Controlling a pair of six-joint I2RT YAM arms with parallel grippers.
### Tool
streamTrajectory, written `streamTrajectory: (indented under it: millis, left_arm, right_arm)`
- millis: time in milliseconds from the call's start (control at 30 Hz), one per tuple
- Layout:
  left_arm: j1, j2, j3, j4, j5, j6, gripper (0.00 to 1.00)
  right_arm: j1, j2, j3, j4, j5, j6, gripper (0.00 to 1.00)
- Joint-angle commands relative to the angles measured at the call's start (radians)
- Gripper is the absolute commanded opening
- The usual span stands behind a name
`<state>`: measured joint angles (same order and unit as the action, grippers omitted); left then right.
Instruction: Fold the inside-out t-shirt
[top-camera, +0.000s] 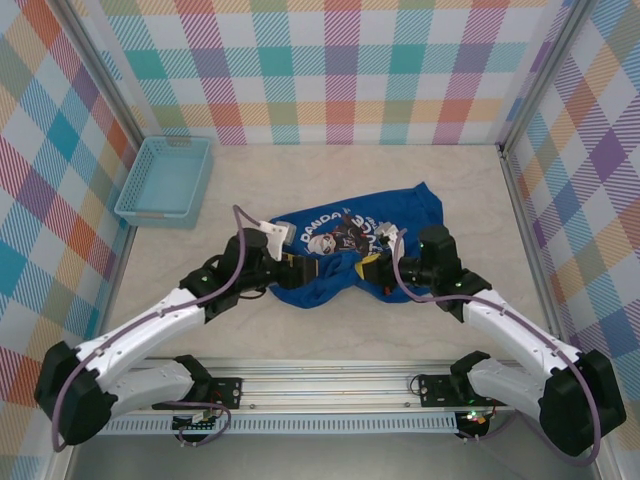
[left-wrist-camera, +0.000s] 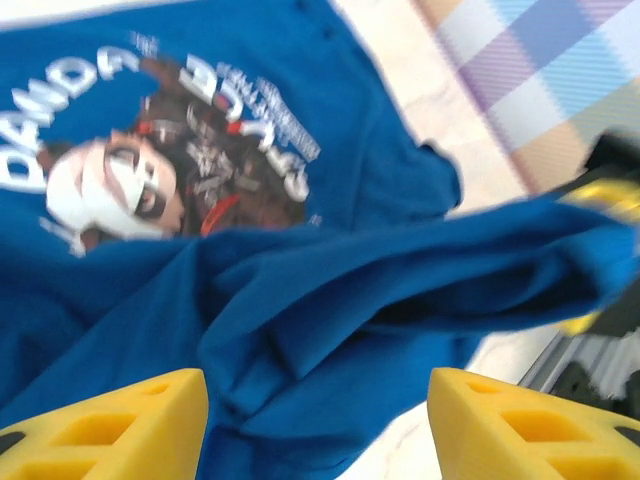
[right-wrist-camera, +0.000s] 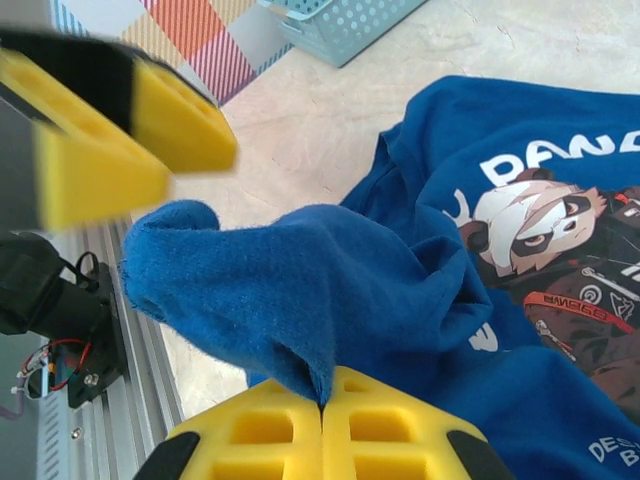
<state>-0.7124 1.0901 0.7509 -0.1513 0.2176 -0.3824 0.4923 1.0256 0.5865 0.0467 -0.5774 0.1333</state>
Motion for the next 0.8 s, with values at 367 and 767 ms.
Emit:
streamTrajectory:
  millis: [367, 767]
  left_arm:
    - [-0.006, 0.23, 0.066, 0.14, 0.189, 0.1, 0.37]
    - [-0.005, 0.315, 0.117, 0.205, 0.219, 0.077, 0.02]
  right_arm:
    - [-0.032, -0.016, -0.008, 0.084, -0.098, 0.049, 0.0]
    - [-0.033, -0.031, -0.018, 0.048, -0.036, 0.038, 0.0]
